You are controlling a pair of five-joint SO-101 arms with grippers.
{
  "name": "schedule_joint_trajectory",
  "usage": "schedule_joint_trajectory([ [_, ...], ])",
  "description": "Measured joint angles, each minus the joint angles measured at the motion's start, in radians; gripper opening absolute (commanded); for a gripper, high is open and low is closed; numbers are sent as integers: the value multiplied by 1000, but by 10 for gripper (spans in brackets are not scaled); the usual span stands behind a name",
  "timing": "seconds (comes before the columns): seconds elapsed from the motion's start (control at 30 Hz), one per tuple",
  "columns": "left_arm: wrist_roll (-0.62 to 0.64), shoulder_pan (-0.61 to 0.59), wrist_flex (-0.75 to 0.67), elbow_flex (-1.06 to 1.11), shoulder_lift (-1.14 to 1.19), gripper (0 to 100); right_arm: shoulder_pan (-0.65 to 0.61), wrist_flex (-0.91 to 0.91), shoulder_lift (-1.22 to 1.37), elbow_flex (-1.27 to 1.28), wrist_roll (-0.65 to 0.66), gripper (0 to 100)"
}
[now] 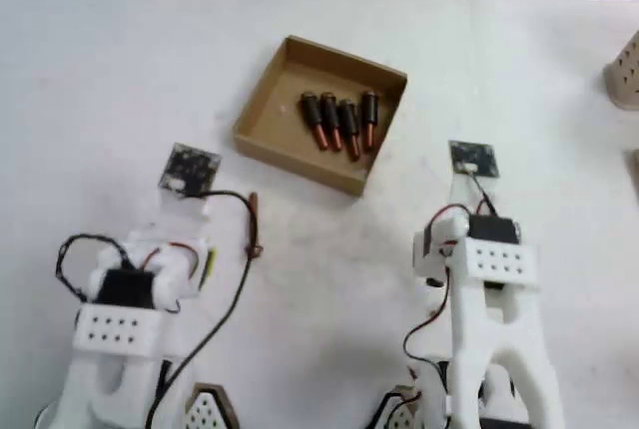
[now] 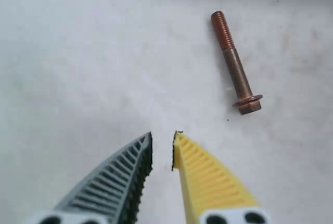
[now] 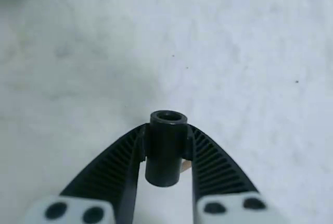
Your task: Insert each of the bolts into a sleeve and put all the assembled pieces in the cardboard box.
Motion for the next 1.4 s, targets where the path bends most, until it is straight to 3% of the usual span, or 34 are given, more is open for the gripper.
schedule_joint_trajectory([
  [0.2, 0, 64, -172, -5, 242, 98, 80, -3, -38, 25, 0, 17],
  [0.43, 34, 152, -311, -81, 535, 98, 86, -3, -38, 25, 0, 17],
  [0.6, 97, 158, -307, -235, 740, 98, 91, -3, -38, 26, 0, 17],
  [0.8, 107, 226, -199, -394, 908, 98, 89, -3, -38, 26, 0, 17],
  [1.2, 382, 516, -164, -546, 950, 101, 89, -3, -38, 26, 0, 17],
  [1.33, 404, 522, -178, -605, 950, 102, 89, -3, -38, 31, 0, 17],
  [1.4, 345, 485, -155, -654, 950, 102, 89, -3, -38, 31, 0, 17],
])
